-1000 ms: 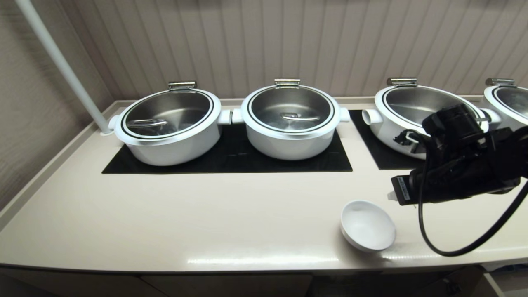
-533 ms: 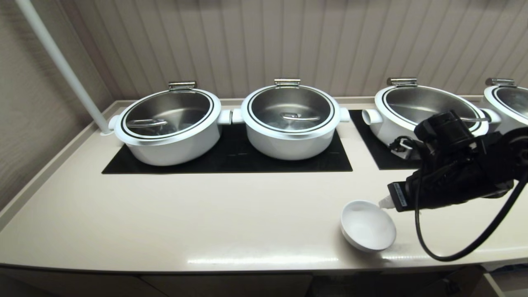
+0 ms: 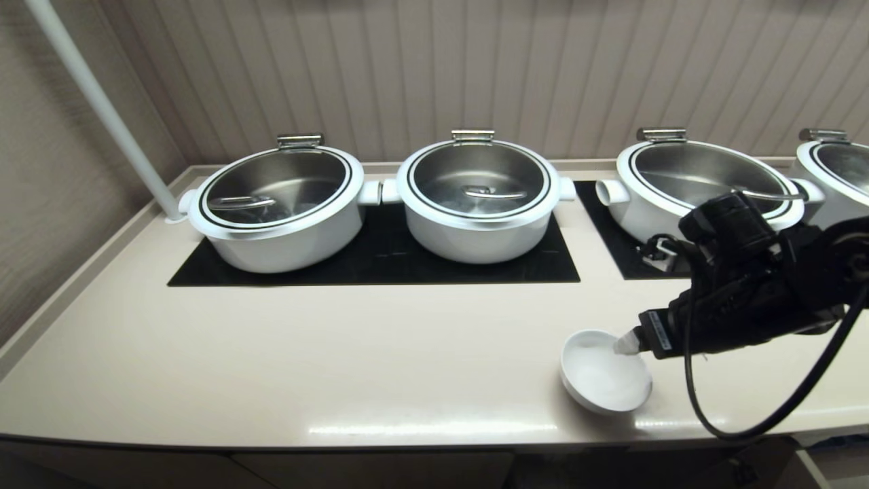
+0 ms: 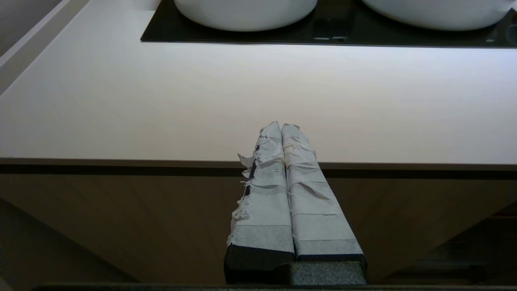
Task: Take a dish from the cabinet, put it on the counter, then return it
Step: Pick up the bowl from the table
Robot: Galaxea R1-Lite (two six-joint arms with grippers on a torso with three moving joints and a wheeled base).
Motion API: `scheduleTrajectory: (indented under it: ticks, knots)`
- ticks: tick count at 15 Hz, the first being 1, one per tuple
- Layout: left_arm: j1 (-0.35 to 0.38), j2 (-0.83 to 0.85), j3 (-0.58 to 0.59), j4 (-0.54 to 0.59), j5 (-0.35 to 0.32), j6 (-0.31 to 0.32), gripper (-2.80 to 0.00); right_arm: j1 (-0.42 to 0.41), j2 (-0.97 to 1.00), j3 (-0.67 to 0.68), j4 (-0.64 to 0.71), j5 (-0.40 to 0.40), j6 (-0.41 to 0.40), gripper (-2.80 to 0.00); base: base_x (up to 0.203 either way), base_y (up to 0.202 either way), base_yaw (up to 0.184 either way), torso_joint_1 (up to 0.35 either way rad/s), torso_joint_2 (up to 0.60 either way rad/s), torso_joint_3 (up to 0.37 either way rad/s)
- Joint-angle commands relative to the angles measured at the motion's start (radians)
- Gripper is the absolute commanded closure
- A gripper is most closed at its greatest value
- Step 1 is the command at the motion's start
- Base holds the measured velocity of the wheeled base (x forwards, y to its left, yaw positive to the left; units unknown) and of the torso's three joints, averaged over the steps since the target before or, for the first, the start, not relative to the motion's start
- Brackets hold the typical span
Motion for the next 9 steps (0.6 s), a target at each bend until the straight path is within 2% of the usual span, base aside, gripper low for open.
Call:
scheduleTrajectory:
  ticks: [1, 9]
  knots:
    - [0.000, 0.000, 0.000, 0.000, 0.001, -0.001, 0.00, 0.000, 0.013, 0.012, 0.003, -0.001, 0.001, -2.80, 0.000, 0.000, 0.000, 0.000, 0.00, 0.000]
    - [0.000, 0.000, 0.000, 0.000, 0.001, -0.001, 0.00, -0.001, 0.095, 0.041, -0.081, -0.002, 0.001, -2.80, 0.000, 0.000, 0.000, 0.000, 0.00, 0.000]
